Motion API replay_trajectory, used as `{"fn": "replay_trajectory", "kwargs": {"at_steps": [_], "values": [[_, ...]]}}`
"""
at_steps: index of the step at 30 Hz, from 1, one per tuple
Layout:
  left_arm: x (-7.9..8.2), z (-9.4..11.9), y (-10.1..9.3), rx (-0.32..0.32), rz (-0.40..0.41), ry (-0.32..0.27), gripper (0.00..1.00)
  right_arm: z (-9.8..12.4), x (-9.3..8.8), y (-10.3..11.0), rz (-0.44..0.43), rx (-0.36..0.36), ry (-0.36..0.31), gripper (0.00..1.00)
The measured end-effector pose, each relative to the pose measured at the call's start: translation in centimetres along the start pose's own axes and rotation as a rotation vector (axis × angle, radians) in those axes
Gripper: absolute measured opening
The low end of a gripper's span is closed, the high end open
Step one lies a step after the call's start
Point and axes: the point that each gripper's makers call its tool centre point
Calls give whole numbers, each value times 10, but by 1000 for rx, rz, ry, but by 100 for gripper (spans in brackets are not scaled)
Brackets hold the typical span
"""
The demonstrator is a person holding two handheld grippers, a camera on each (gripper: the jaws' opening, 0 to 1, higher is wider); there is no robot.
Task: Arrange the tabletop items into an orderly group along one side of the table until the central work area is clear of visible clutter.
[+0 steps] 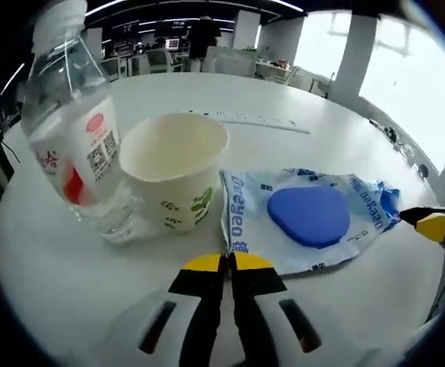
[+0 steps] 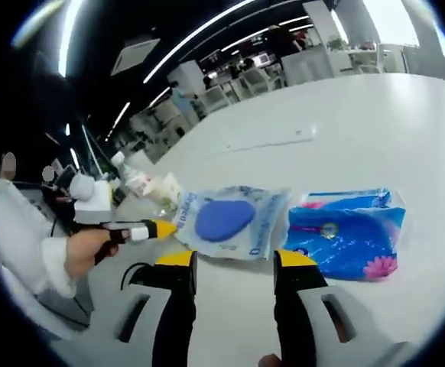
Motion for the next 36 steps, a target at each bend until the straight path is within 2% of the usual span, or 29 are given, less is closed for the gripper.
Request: {"fn": "replay_trajectory", "kwargs": {"at_steps": [3, 7, 10, 13, 18, 23, 28, 36], "values": [[3, 6, 0, 0, 7, -14, 2, 7, -4, 1, -14, 15, 2, 47], [5, 16, -4, -9, 12, -31, 16, 17, -7, 3, -14, 28, -6, 48], [7, 22, -5, -18, 28, -48, 22, 19, -7, 5, -24, 36, -10, 51], [9, 32, -9, -29, 23, -68, 33, 23, -5, 12, -35, 60, -28, 53], [6, 49, -9, -34, 25, -86, 46, 30, -8, 22, -49, 83, -44, 57], [1, 68, -7, -29, 20, -106, 51, 39, -15, 27, -44, 93, -47, 58], [-3, 87, -2, -12, 25, -129, 60, 46, -21, 31, -64, 101, -57, 58], [-11, 110, 10, 19, 35, -142, 60, 46, -22, 47, -71, 136, -70, 56]]}}
Point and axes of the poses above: the point that each gripper's makers call its tool centre point, and the gripper's own axes: z roughly backward along the fingers, y roughly to its left, x roughly out of its top, and after that the axes turned 4 degrees about -z, right-handed
